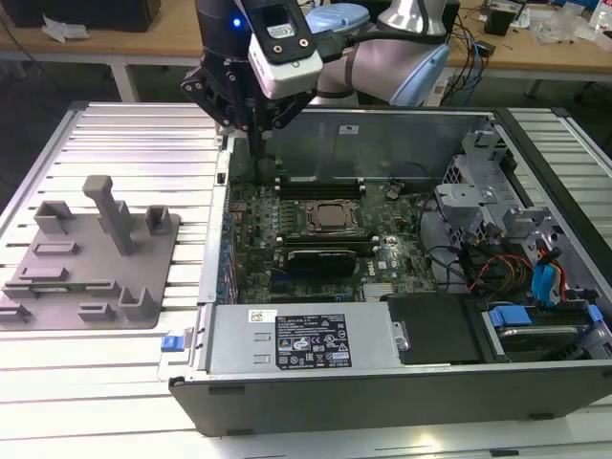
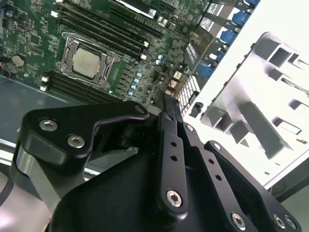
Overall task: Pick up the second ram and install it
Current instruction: 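Reach for the second ram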
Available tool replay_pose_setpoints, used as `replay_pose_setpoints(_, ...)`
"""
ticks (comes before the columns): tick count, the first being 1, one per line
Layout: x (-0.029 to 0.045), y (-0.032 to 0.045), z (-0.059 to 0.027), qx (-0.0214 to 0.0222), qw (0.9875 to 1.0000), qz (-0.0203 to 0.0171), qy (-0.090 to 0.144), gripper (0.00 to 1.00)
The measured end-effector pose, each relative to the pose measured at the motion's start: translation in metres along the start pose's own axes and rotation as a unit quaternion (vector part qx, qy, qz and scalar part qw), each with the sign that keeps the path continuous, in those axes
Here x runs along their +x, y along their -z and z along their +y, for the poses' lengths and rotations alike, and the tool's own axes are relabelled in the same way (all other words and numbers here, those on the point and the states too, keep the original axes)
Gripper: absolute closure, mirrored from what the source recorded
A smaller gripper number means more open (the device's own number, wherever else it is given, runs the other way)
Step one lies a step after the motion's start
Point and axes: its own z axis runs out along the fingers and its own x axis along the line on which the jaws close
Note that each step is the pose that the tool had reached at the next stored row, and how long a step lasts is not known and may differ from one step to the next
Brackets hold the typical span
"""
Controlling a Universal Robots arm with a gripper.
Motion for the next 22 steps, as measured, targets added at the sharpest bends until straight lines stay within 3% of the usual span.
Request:
replay_pose_setpoints(8, 0.0181, 0.0004, -0.0014, 0.0001, 1.0, 0.0, 0.0, 0.92)
replay_pose_setpoints(18, 0.0293, 0.0006, -0.0022, 0.0, 1.0, 0.0, 0.0, 0.92)
replay_pose_setpoints(22, 0.0401, 0.0008, -0.003, 0.0, 1.0, 0.0, 0.0, 0.92)
